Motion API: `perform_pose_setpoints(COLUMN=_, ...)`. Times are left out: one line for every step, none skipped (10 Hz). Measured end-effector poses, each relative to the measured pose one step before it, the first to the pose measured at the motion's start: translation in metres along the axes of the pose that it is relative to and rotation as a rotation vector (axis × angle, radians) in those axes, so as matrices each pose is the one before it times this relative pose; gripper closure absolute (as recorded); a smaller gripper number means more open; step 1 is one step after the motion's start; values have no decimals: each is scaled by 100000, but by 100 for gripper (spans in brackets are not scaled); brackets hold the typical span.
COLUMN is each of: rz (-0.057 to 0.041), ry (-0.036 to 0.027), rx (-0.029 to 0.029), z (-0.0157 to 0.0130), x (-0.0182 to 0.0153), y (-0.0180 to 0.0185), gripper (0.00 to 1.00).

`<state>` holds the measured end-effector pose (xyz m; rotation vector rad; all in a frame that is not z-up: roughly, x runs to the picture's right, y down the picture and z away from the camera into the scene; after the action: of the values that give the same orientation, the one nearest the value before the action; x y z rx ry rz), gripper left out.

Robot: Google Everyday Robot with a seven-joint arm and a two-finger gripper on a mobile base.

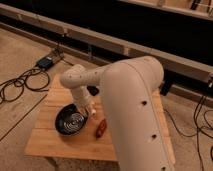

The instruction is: Drag the ceramic bowl in a circle

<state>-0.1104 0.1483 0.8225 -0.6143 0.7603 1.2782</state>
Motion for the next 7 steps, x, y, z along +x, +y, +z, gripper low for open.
perform_pose_setpoints(rz=-1518, ry=-322, rx=-941, z=14, x=-689, y=1391, gripper=100)
perform_pose_setpoints(rz=-2281, ry=-56, rx=-1238, z=81, x=-561, y=1766, gripper=100)
perform_pose_setpoints(rz=-2319, ry=128, rx=-1548, z=4, x=-275, y=1651, gripper=100)
perform_pose_setpoints(rz=-3574, ry=313, rx=-2579, z=-150, x=103, y=2204, gripper=100)
perform_pose_setpoints(rz=-2750, ry=630, rx=-1886, z=-73, x=486, y=1500, gripper=100)
perform_pose_setpoints(rz=-3381, ry=737, rx=-2534, z=-218, x=899, y=1661, gripper=100)
perform_pose_setpoints(rz=-3328, ry=1100, rx=-2336, z=-187, x=1391, y=1299, gripper=100)
